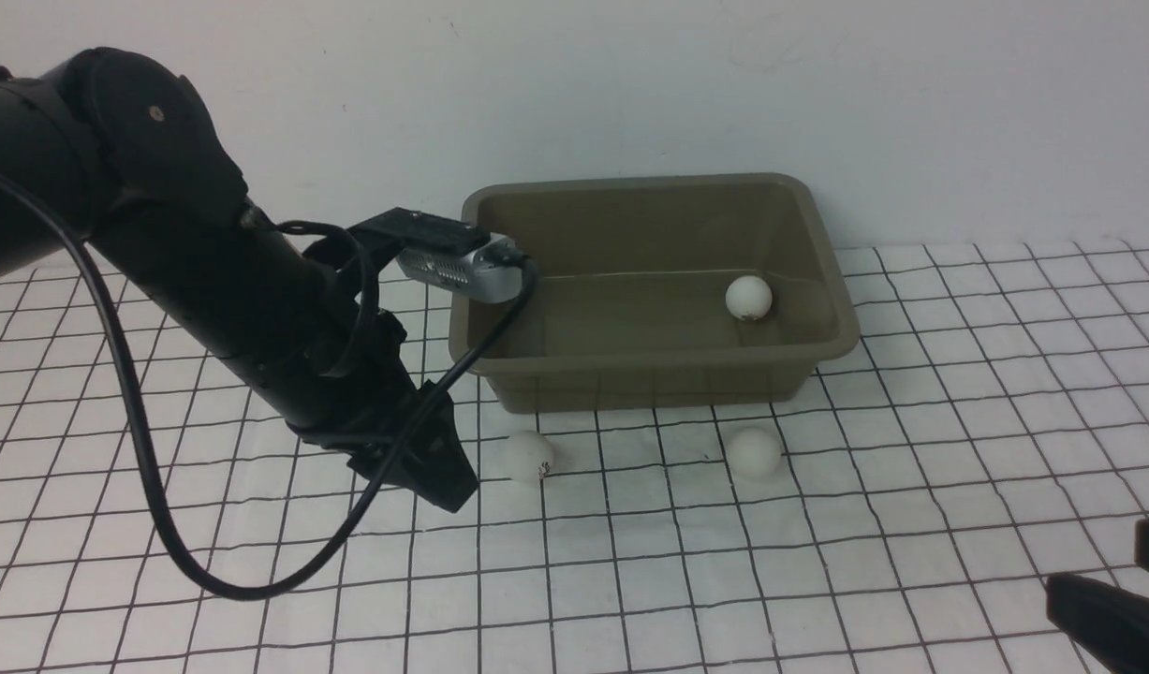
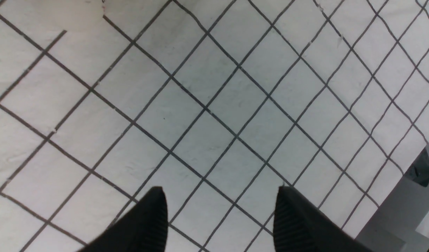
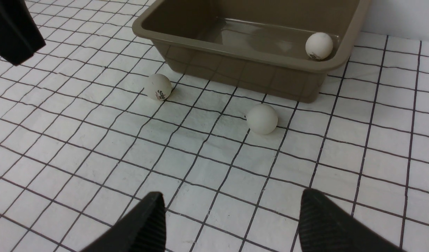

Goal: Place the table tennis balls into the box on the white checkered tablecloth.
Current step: 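Reach for and grasp a ping pong ball on the table beside the basket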

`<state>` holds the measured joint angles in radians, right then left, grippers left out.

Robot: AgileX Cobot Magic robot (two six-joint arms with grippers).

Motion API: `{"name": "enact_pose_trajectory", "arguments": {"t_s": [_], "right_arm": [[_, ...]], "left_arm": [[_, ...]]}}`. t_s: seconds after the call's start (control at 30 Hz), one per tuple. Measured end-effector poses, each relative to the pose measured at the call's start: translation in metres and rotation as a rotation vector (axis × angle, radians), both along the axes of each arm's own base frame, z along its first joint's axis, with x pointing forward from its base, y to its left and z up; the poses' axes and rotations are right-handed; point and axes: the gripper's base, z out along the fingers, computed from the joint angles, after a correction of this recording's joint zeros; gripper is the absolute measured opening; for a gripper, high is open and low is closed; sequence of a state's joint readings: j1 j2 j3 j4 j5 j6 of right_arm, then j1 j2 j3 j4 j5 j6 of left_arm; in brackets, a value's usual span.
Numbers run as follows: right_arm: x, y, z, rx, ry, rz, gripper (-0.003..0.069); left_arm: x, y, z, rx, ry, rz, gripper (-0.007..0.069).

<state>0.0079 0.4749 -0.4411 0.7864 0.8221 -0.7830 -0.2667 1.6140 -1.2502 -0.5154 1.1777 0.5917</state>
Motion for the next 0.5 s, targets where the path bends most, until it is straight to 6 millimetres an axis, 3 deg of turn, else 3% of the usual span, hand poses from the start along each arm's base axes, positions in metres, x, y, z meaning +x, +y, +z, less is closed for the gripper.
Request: {"name": "enact_pose_trajectory", "arguments": {"t_s": [0.3, 0.5], "right_arm": [[0.0, 0.001, 0.001, -0.023, -0.027, 0.023, 0.0462], [-0.001, 0.001, 0.0, -0.036, -0.024, 0.042, 0.0462]], "left_arm": [[0.002, -0.002, 0.003, -0.02, -0.037, 0.004, 0.0287], [-0.022, 0.006, 0.025, -0.027, -0.075, 0.049, 0.0241]]}}
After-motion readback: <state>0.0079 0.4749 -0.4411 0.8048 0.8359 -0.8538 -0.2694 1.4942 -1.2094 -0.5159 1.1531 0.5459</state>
